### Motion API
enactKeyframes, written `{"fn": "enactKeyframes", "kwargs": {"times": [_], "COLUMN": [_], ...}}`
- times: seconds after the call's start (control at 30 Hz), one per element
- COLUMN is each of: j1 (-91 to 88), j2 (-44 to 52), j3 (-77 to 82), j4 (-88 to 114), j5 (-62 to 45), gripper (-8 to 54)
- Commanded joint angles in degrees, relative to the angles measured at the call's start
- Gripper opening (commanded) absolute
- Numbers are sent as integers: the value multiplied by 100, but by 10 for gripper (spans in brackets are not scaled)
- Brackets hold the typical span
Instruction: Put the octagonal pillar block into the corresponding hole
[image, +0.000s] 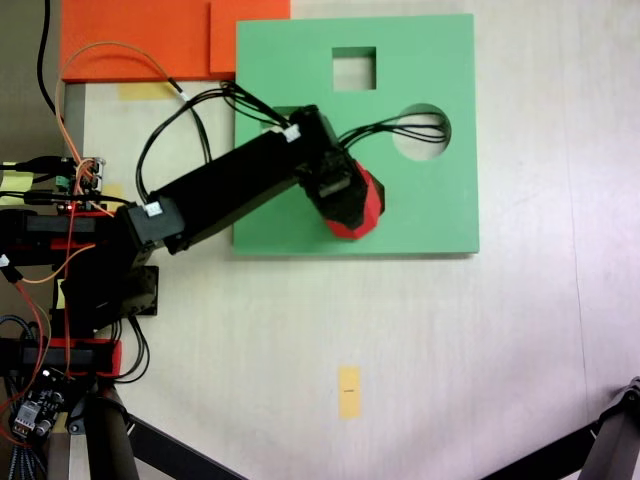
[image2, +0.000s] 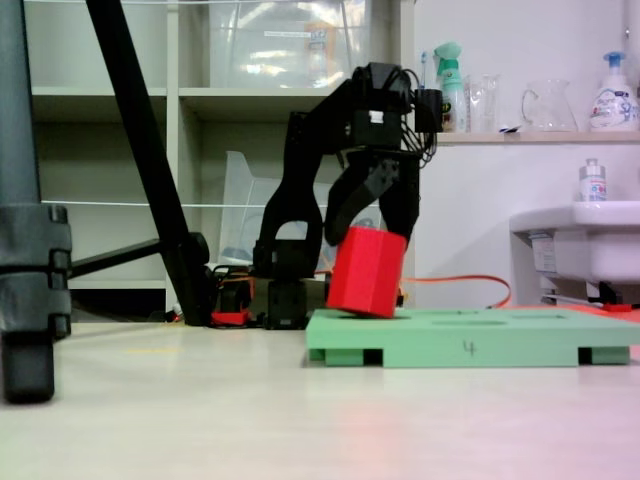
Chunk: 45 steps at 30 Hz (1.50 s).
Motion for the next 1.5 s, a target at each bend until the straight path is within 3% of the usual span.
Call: {"fn": "enactKeyframes", "kwargs": {"times": [0.0,1.3,1.47], "j1": [-114,-299,-220], "j2": [114,-598,-686], "j3": [-158,-747,-686], "j4": [70,18,26], "j5": [44,-1626,-1608], "gripper": [263,266,316]}}
